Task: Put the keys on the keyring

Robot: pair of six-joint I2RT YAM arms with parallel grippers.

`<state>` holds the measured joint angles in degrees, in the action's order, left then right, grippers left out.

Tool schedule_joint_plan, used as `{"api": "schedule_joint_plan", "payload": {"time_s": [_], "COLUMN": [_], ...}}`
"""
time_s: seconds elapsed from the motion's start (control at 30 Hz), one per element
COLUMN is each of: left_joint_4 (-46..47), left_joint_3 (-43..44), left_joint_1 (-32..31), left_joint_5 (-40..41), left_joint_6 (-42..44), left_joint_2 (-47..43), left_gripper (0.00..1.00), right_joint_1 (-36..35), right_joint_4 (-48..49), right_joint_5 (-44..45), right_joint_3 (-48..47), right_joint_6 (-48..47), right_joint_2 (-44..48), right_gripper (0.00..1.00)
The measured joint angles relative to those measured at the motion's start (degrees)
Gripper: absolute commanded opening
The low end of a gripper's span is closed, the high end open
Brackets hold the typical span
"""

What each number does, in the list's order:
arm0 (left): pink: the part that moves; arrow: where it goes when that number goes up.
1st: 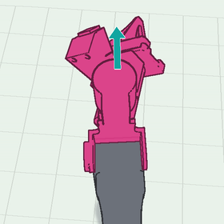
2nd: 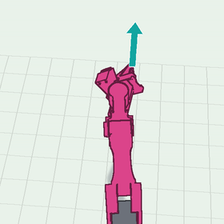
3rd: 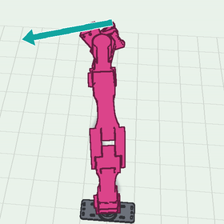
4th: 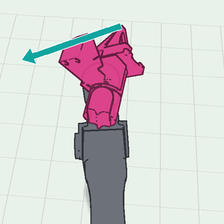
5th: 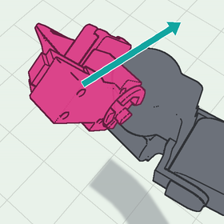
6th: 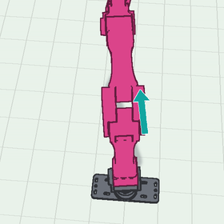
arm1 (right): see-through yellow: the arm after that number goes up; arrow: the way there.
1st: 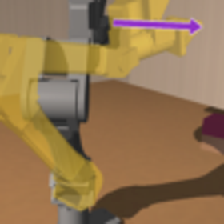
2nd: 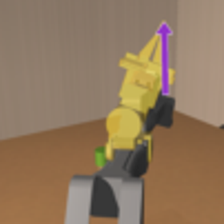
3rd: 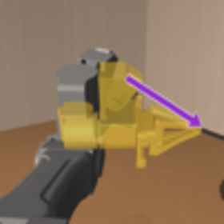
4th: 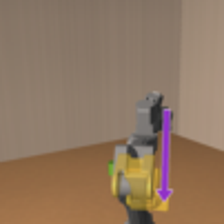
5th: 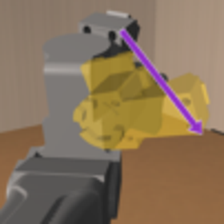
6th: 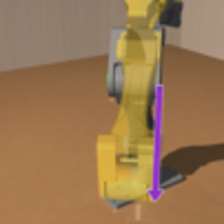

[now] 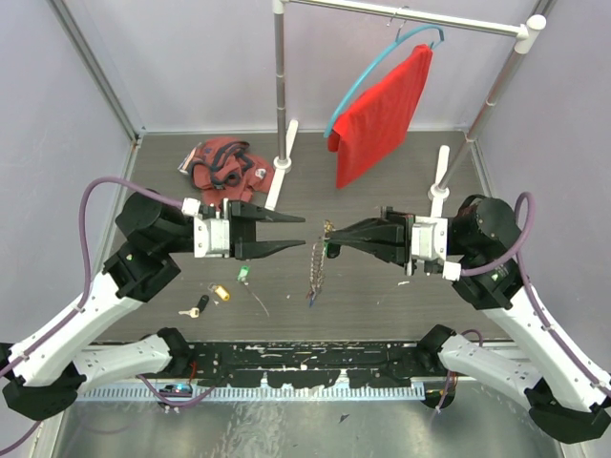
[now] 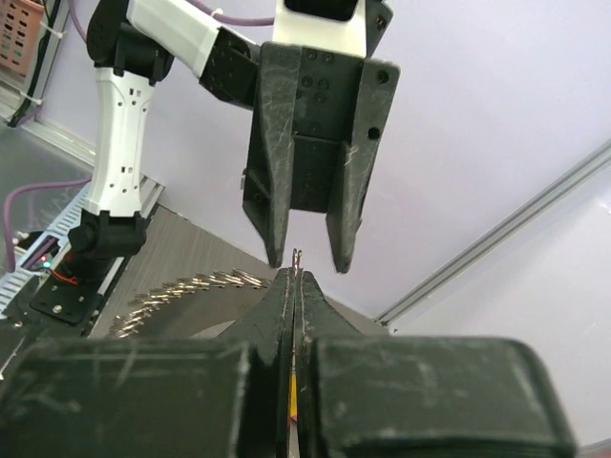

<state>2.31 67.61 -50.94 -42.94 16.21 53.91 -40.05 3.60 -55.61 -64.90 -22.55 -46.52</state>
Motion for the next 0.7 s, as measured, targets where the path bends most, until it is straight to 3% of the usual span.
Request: {"api": "schedule_joint_plan", "payload": {"time_s": [0.2,0.37,0.5,0.7], "left_joint_4": [0.0,-0.3,-1.1,-2.9], "left_joint_3": [0.0,-0.7,-1.4,-1.4], "left_joint_1": [0.0,0.0,0.0,0.0], "left_joint_5": [-0.2,0.1,0.5,1.4], "left_joint_6": [0.0,0.2,0.3,1.0], "left_joint_2": [-0.2,-1.0,-2.0,-3.0], "left_gripper": [0.39,0.39,0.39,0.38], "right_joint_1": [0.0,0.0,0.0,0.0], "right_joint_4": [-8.1,-6.4,-10.6,-20.9], "right_joint_5": [4.5,8.4,5.6,-0.6], "right_joint_3": [-9.2,-4.5,-1.4,-7.9], "right_joint_6": [-2.8,-3.9,-15.9,-34.0], "right_joint_2": [-2.9,0.3,2.0,-2.2], "right_gripper": [0.01,0.01,0.01,0.01]}}
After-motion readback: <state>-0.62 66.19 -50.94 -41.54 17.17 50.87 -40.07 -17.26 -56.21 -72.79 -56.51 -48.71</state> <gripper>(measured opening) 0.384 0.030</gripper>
